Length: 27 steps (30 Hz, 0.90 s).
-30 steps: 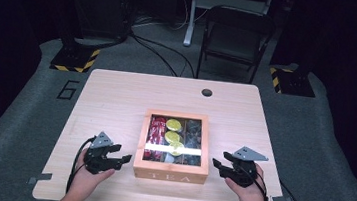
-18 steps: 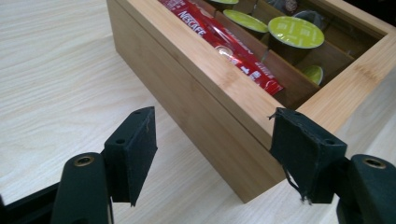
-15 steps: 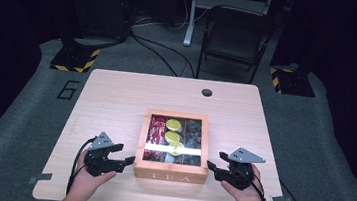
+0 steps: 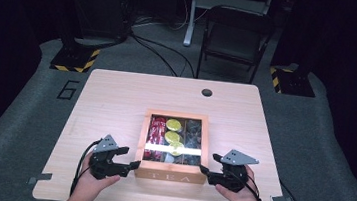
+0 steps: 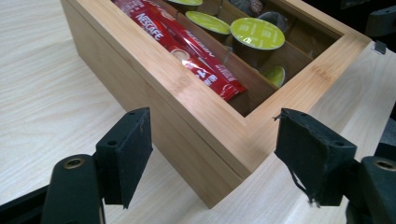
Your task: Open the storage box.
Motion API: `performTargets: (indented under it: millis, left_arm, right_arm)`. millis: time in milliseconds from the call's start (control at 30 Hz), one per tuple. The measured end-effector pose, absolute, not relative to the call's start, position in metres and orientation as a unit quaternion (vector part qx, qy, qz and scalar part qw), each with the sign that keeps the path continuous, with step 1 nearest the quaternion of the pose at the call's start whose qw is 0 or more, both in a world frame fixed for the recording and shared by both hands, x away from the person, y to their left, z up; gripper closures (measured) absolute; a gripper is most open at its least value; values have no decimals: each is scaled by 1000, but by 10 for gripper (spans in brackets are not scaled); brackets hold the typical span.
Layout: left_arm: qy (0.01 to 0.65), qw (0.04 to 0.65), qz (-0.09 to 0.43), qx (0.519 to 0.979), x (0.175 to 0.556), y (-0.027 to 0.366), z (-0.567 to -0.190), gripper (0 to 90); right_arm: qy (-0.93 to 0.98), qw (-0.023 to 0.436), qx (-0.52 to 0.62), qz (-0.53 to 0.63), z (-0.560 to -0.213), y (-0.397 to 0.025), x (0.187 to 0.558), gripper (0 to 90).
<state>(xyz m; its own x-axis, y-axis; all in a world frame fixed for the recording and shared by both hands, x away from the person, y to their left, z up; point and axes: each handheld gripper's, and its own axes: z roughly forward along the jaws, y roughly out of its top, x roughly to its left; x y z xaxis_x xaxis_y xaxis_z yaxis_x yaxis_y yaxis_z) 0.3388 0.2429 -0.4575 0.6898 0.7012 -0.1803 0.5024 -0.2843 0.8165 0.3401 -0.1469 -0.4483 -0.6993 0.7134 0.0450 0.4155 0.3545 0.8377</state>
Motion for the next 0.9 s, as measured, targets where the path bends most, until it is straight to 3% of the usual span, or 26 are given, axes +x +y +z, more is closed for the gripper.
performTargets:
  millis: [900]
  left_arm:
    - [359, 443, 103, 815, 335, 228, -467, 229]
  right_arm:
    - [828, 161, 324, 428, -457, -136, 336, 275]
